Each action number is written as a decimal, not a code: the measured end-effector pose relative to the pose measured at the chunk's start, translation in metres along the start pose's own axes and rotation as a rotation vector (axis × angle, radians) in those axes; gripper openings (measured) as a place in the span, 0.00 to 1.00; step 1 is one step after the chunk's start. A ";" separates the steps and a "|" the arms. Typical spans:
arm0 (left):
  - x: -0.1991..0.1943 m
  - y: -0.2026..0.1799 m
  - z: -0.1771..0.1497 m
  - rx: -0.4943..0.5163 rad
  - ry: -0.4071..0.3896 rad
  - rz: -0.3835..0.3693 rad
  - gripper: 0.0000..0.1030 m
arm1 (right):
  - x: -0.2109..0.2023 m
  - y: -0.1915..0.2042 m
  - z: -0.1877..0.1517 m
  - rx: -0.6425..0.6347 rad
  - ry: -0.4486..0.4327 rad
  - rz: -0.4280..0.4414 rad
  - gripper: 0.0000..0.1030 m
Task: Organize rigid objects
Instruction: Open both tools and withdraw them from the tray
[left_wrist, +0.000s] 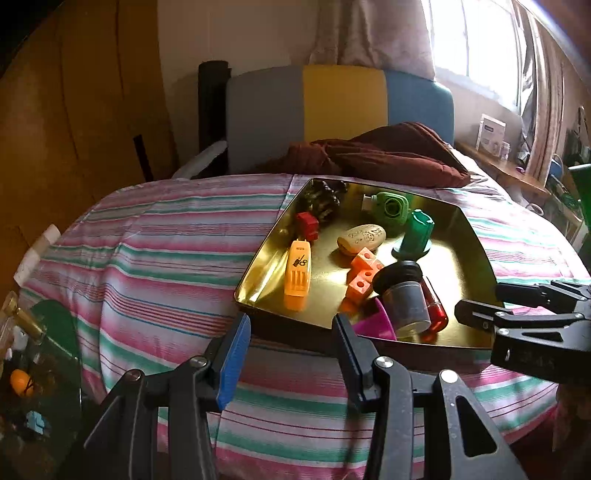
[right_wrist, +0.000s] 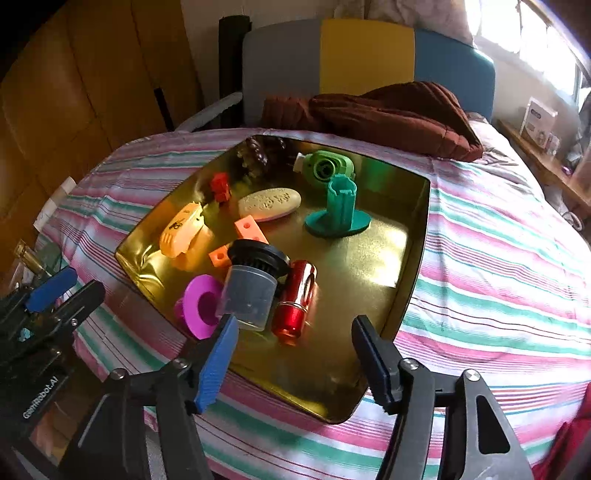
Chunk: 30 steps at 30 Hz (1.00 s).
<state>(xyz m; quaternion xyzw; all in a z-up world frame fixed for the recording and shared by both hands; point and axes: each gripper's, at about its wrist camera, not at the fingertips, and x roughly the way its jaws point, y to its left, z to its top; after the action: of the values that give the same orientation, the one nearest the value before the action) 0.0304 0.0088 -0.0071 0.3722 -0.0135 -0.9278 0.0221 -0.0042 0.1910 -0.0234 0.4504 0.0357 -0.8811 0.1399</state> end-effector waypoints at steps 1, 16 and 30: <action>-0.001 0.000 0.000 -0.003 0.002 0.000 0.45 | -0.002 0.002 0.000 -0.001 -0.006 -0.007 0.67; 0.005 0.010 0.011 -0.028 0.061 0.060 0.45 | -0.016 0.011 0.010 0.110 -0.030 -0.075 0.96; 0.015 0.011 0.023 -0.055 0.128 0.029 0.45 | -0.016 0.004 0.022 0.240 -0.031 -0.130 0.99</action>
<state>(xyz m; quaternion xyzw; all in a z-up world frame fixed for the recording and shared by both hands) 0.0040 -0.0024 -0.0004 0.4297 0.0081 -0.9018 0.0466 -0.0116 0.1866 0.0033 0.4471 -0.0431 -0.8930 0.0283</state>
